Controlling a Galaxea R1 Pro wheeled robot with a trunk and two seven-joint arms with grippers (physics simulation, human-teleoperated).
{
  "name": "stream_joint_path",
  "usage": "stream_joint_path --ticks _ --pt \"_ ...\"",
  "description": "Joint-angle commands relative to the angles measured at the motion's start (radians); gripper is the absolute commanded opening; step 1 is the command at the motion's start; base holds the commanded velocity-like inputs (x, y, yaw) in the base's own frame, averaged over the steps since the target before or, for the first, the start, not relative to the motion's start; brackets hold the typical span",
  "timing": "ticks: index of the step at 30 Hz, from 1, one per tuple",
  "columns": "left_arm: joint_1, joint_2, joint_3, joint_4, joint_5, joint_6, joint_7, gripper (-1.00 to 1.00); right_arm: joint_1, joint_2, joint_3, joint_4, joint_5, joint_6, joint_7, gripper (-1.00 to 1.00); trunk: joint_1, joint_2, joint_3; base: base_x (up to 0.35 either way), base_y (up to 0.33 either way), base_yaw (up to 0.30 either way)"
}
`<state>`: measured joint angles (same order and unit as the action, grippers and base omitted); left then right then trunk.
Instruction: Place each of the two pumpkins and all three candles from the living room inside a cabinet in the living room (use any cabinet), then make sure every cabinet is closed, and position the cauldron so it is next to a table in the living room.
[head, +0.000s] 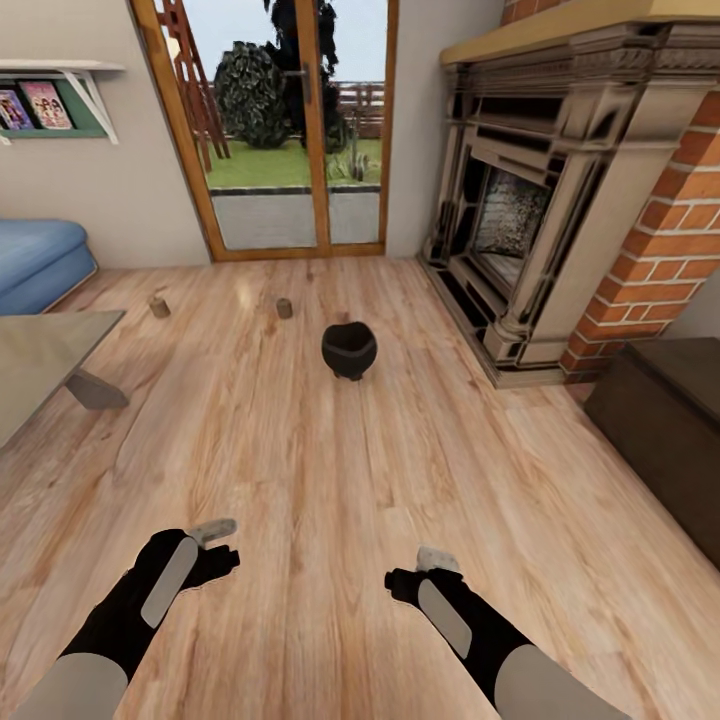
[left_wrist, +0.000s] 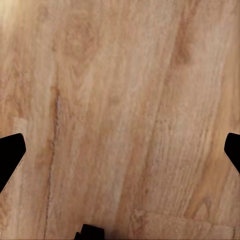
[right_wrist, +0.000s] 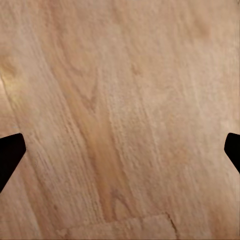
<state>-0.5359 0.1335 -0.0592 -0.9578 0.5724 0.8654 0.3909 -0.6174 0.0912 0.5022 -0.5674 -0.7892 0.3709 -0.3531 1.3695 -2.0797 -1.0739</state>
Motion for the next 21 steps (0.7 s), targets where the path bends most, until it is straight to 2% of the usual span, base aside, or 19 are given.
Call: stream_joint_path --ticks 1,14,21 --pt "0.000 0.001 -0.004 -0.001 0.010 0.001 0.010 1.00 -0.001 -0.001 0.005 -0.002 -0.008 0.002 -0.009 1.00 0.000 0.000 -0.001 0.329 0.091 0.000" --pt "0.000 0.001 -0.004 -0.001 0.009 0.001 0.010 1.00 -0.001 -0.001 0.006 -0.002 -0.007 0.002 -0.009 1.00 0.000 0.000 -0.001 0.329 0.075 0.000" --pt "0.000 0.001 -0.004 -0.001 0.009 0.001 0.010 1.00 -0.001 -0.001 0.006 -0.002 -0.007 0.002 -0.010 1.00 0.000 0.000 -0.001 0.329 0.014 0.000"
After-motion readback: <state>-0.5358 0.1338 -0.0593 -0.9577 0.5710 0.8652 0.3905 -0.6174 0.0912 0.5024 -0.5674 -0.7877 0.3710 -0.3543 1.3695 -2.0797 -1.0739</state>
